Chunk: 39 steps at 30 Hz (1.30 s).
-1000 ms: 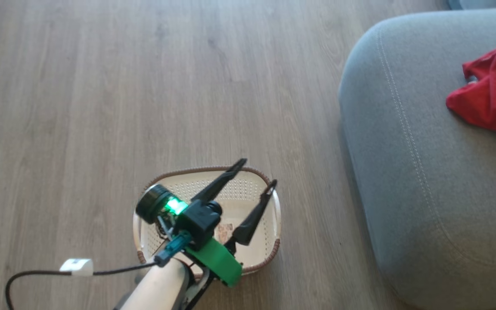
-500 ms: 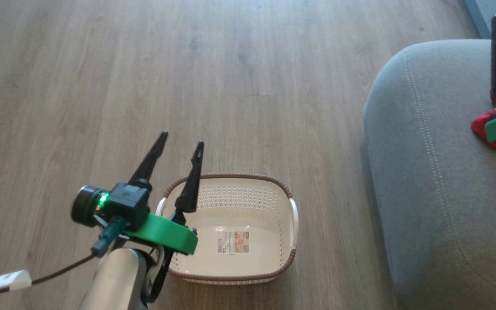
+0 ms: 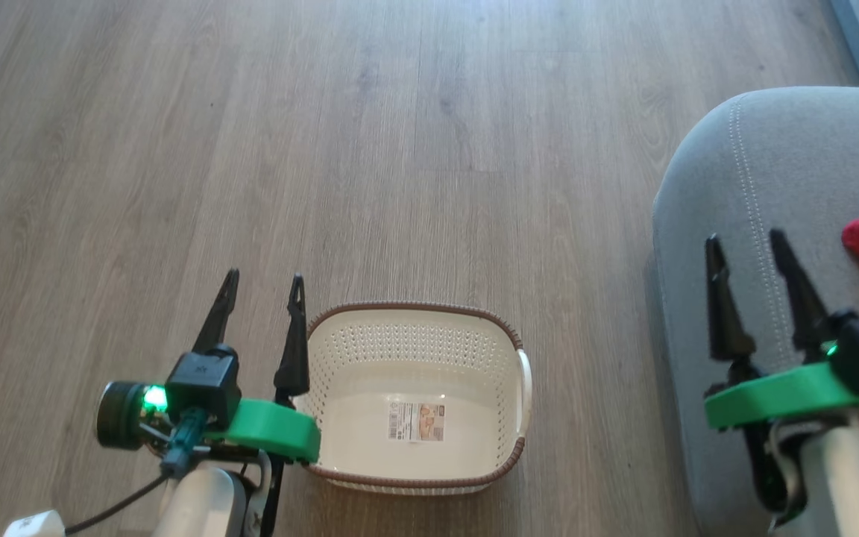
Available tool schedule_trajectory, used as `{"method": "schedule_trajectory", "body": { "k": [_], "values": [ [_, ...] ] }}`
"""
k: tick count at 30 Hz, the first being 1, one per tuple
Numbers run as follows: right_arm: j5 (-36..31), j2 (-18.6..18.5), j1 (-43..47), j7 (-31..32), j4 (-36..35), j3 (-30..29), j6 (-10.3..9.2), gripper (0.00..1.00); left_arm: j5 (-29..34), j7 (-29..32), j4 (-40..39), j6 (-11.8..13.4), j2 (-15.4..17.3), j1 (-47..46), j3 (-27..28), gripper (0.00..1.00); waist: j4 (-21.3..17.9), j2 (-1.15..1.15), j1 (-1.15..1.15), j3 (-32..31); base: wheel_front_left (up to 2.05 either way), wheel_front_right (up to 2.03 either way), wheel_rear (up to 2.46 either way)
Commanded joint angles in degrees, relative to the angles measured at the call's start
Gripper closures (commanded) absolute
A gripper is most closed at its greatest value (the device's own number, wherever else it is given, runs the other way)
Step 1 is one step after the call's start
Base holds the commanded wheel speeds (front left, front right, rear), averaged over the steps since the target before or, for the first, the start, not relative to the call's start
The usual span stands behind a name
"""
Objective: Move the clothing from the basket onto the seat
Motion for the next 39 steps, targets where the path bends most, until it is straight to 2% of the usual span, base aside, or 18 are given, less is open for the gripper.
{"method": "schedule_trajectory", "body": {
  "k": [1, 4, 17, 22, 29, 39],
  "values": [
    [-0.64, -0.05, -0.93, -0.36, -1.93, 1.03, -0.02, 0.0, 0.38, -0.29, -1.64, 0.49, 0.0, -1.75, 1.66, 0.0, -0.16, 0.0, 0.0, -0.15, 0.0, 0.0, 0.0],
    [-3.16, 0.92, 1.01, -0.36, -1.71, 1.91, -0.02, 0.0, -1.5, -0.29, -0.02, 1.11, 0.0, -0.72, 1.75, 0.0, -0.48, 0.0, 0.0, -0.38, 0.0, 0.0, 0.0],
    [-4.4, 2.88, 2.66, -0.36, -0.64, 1.12, -0.02, 0.0, -2.08, -0.29, 3.23, -0.48, 0.0, 1.1, 0.6, 0.0, -0.94, 0.0, 0.0, -0.86, 0.0, 0.0, 0.0],
    [-4.61, 3.01, 2.62, -0.36, -0.34, 1.15, -0.02, 0.0, -0.14, -0.29, 3.23, 0.19, 0.0, 0.82, 0.1, 0.0, -0.98, 0.0, 0.0, -0.73, 0.0, 0.0, 0.0],
    [-4.61, 3.13, 2.71, -0.36, 0.1, 1.29, -0.02, 0.0, -0.88, -0.29, 1.99, 0.91, 0.0, 0.84, 0.12, 0.0, -0.94, 0.0, 0.0, -0.77, 0.0, 0.0, 0.0],
    [-4.81, 3.2, 2.76, -0.36, 0.48, 1.32, -0.02, 0.0, -3.35, -0.29, 1.44, -1.4, 0.0, 1.56, 1.23, 0.0, -0.86, 0.0, 0.0, -0.96, 0.0, 0.0, 0.0]
  ]
}}
